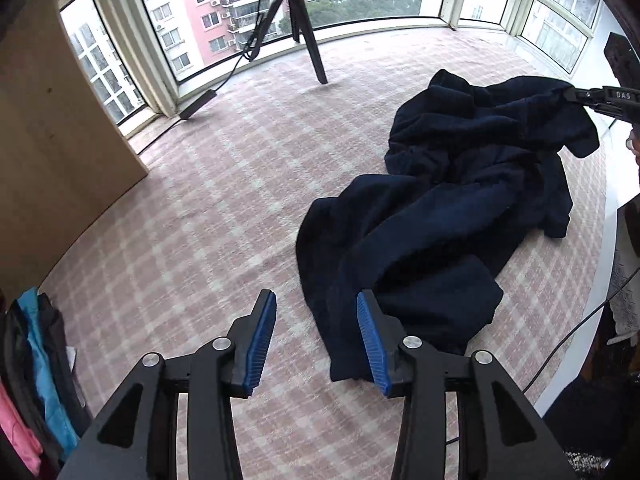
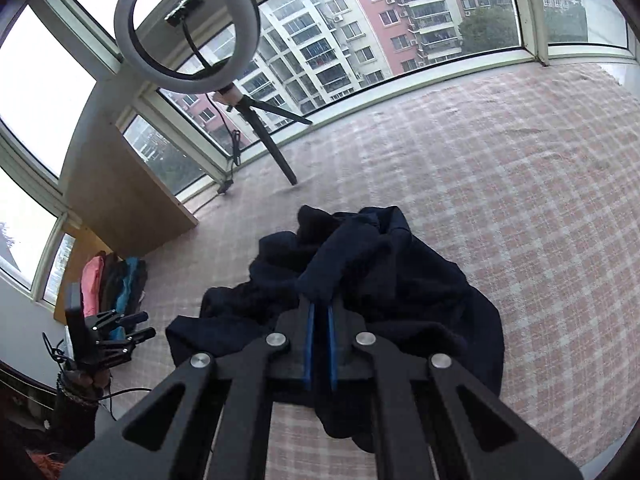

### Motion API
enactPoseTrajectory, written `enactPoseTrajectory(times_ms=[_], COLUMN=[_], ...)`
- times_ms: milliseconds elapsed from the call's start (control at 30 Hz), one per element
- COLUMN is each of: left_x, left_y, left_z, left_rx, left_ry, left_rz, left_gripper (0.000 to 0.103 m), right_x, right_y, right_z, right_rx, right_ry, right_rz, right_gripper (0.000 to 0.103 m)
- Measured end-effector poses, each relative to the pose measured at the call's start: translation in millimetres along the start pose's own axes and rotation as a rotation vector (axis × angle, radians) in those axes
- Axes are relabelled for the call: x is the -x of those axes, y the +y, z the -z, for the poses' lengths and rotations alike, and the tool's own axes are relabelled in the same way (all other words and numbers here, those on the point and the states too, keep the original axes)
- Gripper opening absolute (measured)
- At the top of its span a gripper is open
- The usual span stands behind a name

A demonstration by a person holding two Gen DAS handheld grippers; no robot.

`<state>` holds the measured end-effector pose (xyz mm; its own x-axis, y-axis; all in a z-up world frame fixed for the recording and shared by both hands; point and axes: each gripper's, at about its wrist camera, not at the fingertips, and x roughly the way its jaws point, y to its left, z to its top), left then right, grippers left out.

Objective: Fold clothes

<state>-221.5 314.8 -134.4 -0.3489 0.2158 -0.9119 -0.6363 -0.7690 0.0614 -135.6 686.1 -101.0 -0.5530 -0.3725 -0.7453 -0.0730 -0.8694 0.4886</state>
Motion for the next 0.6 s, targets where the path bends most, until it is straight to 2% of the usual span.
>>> enactPoseTrajectory(times_ms=[200, 267, 433, 467, 500, 533, 567, 600], left_x=[31.3, 40.5, 46.3, 46.2, 45.2, 43.3, 40.2, 35.2], left_y=[46.7, 64.7, 97.8, 98.1, 97.6, 96.5, 94.9, 91.8], left_z=[23.8, 32.2, 58.5, 63.1, 66.0, 67.3, 67.0, 63.1], left_rx=[0.107, 0.166, 0.276, 0.27, 0.261, 0.248, 0.238, 0.226], left_ry=[-0.063, -0.082, -0.068, -0.061, -0.055, -0.049, -0.041, -0.035], left_rz=[-0.086, -0.108, -0.133, -0.136, -0.139, -0.142, -0.139, -0.123], left_gripper=[0.041, 0.042, 0.043, 0.043, 0.044, 0.045, 0.048, 0.048], right_x=[10.6, -24.6, -71.2, -80.4, -73.4, -65.6, -62.0, -58.6], right_y=[117.5, 187.6, 255.1, 268.4, 246.5, 223.0, 195.1, 166.9], right_z=[-49.1, -62.2, -46.4, -43.1, -45.2, -47.5, -48.1, -48.5], right_rx=[0.106, 0.168, 0.335, 0.369, 0.344, 0.317, 0.288, 0.259], right_ry=[-0.101, -0.034, 0.209, 0.258, 0.225, 0.189, 0.167, 0.145], right_rz=[-0.291, -0.405, -0.441, -0.448, -0.436, -0.423, -0.347, -0.269], right_gripper=[0.005, 0.006, 0.012, 0.017, 0.038, 0.065, 0.071, 0.071])
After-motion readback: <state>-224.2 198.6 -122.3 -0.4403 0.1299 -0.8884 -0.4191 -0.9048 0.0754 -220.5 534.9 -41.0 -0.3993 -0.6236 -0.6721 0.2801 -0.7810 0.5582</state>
